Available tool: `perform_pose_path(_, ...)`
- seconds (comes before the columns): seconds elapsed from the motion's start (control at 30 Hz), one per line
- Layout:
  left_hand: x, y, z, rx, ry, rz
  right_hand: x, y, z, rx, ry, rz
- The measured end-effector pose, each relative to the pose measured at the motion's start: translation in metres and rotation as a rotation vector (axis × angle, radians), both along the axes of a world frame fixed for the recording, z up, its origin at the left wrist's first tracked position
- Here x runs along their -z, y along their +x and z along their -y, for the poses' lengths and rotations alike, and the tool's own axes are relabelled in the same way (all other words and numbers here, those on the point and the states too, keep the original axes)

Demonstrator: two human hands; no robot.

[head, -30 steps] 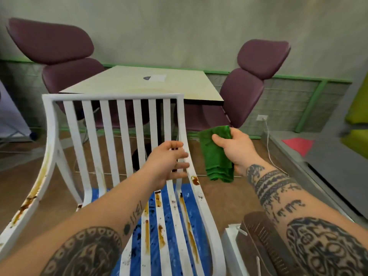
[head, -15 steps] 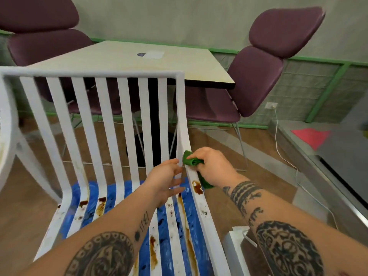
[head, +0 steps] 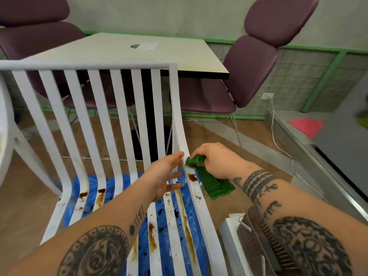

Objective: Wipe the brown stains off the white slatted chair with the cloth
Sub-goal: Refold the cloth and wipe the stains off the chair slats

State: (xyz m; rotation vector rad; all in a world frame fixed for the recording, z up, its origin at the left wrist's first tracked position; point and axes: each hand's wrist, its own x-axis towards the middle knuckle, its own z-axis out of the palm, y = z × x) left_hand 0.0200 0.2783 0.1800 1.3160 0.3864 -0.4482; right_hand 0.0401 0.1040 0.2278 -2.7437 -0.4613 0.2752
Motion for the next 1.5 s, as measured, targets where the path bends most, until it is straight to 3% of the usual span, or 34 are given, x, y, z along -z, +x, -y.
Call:
perform_pose_path(0.07, -0.002, -0.006, 0.001, 0.008, 0.024, 0.024, 0.008, -0.009, -0.008, 0.023, 0.063, 0.049)
perform_pose_path(0.4, -0.006, -0.046, 0.0, 0.044, 0.239, 0.091, 0.011, -0.045, -0.007, -0.212, -0.163, -0.038)
perform_pose_path(0.67, -0.009, -0.087, -0.011, 0.213, 0.271, 0.038, 0.011, -0.093, 0.003, -0.201, -0.151, 0.007)
perform_pose_path(0.83, -0.033, -0.096, -0.028, 0.252, 0.405, 0.063, -0.005, -0.109, 0.01, -0.144, -0.212, -0.12)
perform_pose_path(0.93, -0.049, -0.101, -0.034, 0.251, 0.413, 0.118, -0.018, -0.111, 0.011, 0.008, -0.06, -0.183)
perform_pose_path(1.03, -0.052, -0.107, -0.027, 0.23, 0.399, 0.187, -0.019, -0.112, 0.007, 0.191, 0.211, -0.075)
perform_pose_path(1.23, -0.029, -0.127, 0.005, 0.26, 0.472, 0.227, 0.017, -0.142, 0.002, 0.056, 0.003, -0.011)
perform_pose_path(1.37, -0.014, -0.142, 0.016, 0.246, 0.491, 0.249, 0.029, -0.16, 0.012, 0.036, 0.027, 0.047)
perform_pose_path(1.5, -0.01, -0.162, 0.024, 0.161, 0.419, 0.254, 0.021, -0.164, 0.025, 0.102, 0.074, -0.129)
